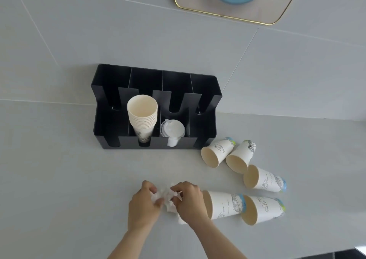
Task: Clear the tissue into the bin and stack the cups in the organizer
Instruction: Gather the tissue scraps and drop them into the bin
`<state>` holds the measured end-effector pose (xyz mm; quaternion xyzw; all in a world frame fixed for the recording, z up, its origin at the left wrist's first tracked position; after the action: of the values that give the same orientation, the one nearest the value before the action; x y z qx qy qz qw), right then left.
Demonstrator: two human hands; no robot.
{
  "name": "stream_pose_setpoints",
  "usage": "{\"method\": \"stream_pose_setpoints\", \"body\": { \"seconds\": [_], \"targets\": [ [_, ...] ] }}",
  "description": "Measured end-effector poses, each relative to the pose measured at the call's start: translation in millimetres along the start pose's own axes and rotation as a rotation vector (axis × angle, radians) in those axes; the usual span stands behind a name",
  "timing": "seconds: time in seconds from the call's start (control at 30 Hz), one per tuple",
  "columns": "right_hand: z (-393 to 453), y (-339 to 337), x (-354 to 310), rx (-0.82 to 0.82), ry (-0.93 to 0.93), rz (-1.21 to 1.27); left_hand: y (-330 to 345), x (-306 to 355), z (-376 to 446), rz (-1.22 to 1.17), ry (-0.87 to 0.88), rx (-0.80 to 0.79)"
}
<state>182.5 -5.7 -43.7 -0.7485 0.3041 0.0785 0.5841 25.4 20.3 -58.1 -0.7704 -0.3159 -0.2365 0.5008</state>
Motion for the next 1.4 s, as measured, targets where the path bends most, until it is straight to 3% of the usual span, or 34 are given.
{"method": "stream_pose_setpoints", "body": {
  "seconds": [0.17, 0.27, 0.63, 0.83, 1.03, 1.27, 1.4],
  "targets": [
    [-5, 6, 10, -0.005, 0.049, 0.009, 15, 0, -6, -0.193, -0.042, -0.179],
    [-6, 7, 15, -0.034, 0.039, 0.005, 16, -5, -5, -0.179, 0.013, -0.21],
    [-10, 6, 18, -0.082, 0.053, 0.178, 32, -8, -10, -0.002, 0.092, -0.091],
    [-16, 0, 21, -0.155, 0.005, 0.281, 27, 1, -16, -0.001, 0.043, -0.01],
    [-15, -18, 13, -0.283, -0.136, 0.258, 10, 16, -30, -0.07, -0.04, 0.129],
    [-25, -24, -9, -0.464, -0.447, 0.094, -10, 12, -70, -0.174, -0.157, 0.315],
    [-40, -15, -28, -0.477, -0.643, 0.068, -20, -10, -103, -0.238, -0.23, 0.36]
  ]
}}
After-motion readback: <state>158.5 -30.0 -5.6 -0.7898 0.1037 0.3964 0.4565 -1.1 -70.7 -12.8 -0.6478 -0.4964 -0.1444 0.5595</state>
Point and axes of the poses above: each hand's wrist, its own z-axis towards the middle knuckle, its own y-axis out of the palm, x = y × z, the point moved 4 cm from there along z, towards the middle knuckle, and after that the axes turned 3 degrees about -z, right-handed, at the moved point
